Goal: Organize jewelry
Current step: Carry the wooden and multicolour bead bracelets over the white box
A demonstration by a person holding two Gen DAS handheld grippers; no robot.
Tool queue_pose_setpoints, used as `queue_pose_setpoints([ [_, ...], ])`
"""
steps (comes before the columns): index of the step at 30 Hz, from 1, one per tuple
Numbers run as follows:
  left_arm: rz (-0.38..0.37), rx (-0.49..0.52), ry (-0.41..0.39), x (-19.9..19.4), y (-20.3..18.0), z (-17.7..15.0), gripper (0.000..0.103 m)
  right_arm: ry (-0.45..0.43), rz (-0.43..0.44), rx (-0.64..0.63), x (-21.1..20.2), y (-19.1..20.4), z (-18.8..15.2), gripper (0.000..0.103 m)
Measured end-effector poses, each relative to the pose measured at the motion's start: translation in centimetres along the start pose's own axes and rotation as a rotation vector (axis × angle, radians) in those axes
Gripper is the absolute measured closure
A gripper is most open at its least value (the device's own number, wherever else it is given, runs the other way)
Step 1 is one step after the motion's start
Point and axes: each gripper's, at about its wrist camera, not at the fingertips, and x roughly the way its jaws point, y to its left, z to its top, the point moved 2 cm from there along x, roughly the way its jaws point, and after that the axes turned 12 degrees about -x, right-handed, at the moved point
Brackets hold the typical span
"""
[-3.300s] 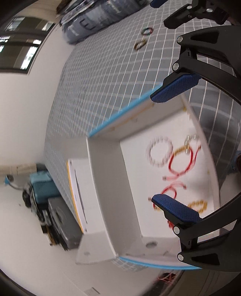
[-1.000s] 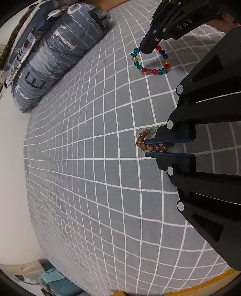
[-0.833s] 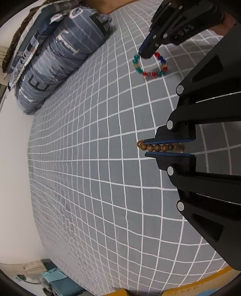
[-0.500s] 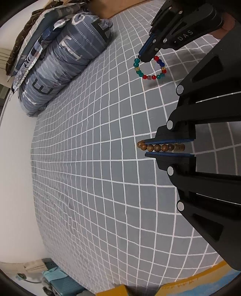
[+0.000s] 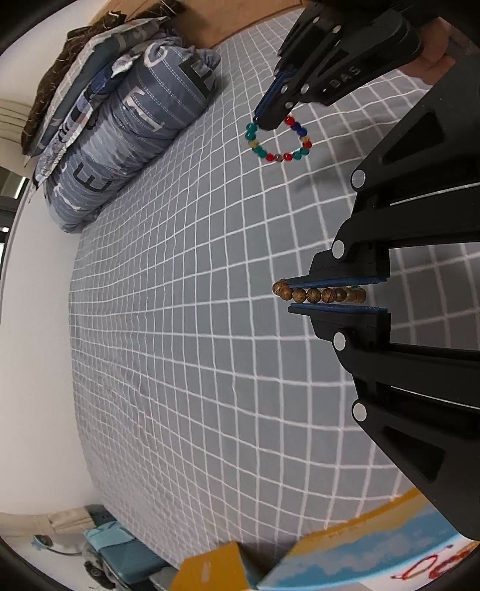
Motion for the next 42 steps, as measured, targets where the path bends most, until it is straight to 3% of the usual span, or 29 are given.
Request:
queue_pose_setpoints([
  [12,0.048,-0.052,-0.041,-6.5,7.0,-1.2,0.096,-0.038,0.074,-0.064,-2.9,7.1,2.0,0.094],
  [18,0.069,-0.126,-0.069,-10.4,11.0,-2.2,0.095,-0.091,0.112,-0.103,-5.3,10.5,3.0,0.094],
  [25,0.087,-0.194,-0.153,-15.4,15.0,-2.8,0.095,-0.121,0.161,-0.151,-7.0,14.0,3.7,0.094],
  [35,0.169,-0.261,-0.166,-17.0,18.8,-3.3,0.095,-0.114,0.213,-0.173,-7.8,18.0,5.1,0.094],
  [42,0.244,-0.302,-0.187,-18.5,21.5,-4.0,0.095,-0.166,0.262,-0.209,-10.3,21.6,6.0,0.094],
])
